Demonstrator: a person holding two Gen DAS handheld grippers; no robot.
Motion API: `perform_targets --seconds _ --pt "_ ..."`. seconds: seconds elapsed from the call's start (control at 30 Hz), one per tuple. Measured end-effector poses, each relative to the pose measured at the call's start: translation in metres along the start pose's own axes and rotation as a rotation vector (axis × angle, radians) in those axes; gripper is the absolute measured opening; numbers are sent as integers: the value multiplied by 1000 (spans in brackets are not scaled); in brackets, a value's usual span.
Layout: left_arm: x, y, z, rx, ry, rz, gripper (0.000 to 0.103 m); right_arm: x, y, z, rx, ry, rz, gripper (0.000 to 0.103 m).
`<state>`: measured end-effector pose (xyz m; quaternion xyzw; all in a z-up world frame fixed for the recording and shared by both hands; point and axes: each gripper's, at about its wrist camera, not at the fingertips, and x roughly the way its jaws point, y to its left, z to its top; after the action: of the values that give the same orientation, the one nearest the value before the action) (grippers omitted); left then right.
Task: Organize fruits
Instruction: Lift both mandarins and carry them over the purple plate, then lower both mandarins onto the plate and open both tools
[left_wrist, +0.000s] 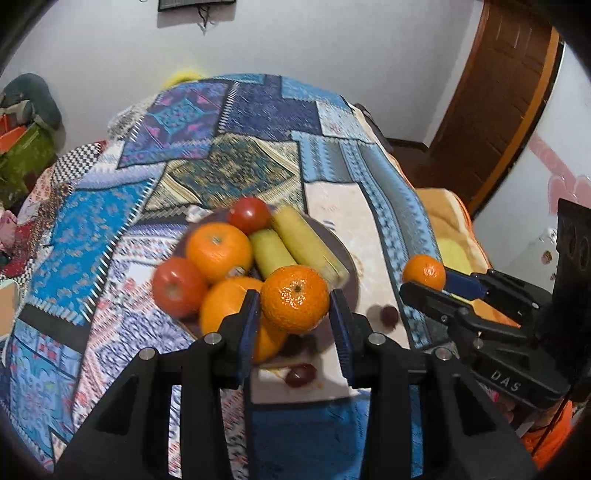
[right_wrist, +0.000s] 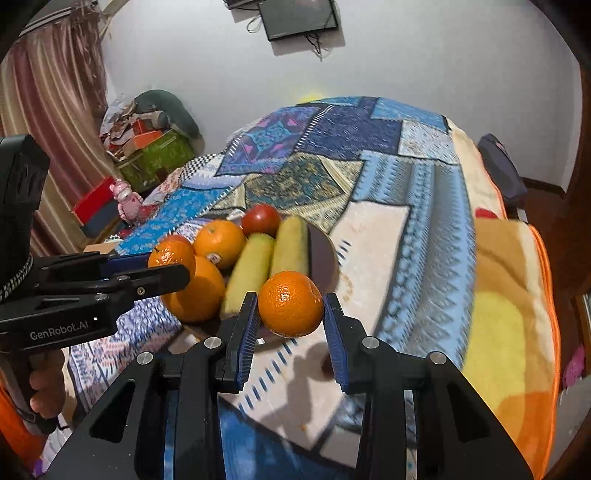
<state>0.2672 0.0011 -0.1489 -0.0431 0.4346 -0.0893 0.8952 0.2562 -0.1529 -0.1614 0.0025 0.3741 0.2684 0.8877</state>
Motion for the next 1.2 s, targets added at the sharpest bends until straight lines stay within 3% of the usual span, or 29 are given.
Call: perform_targets --seconds 0.4,1.07,1.2 --pt "23 24 25 -10 7 32 38 43 16 28 -57 28 -3 32" --pt "55 37 29 -37 43 42 38 79 15 29 -94 126 20 32" --pt "52 33 29 -23 39 42 43 77 17 27 -97 127 29 35"
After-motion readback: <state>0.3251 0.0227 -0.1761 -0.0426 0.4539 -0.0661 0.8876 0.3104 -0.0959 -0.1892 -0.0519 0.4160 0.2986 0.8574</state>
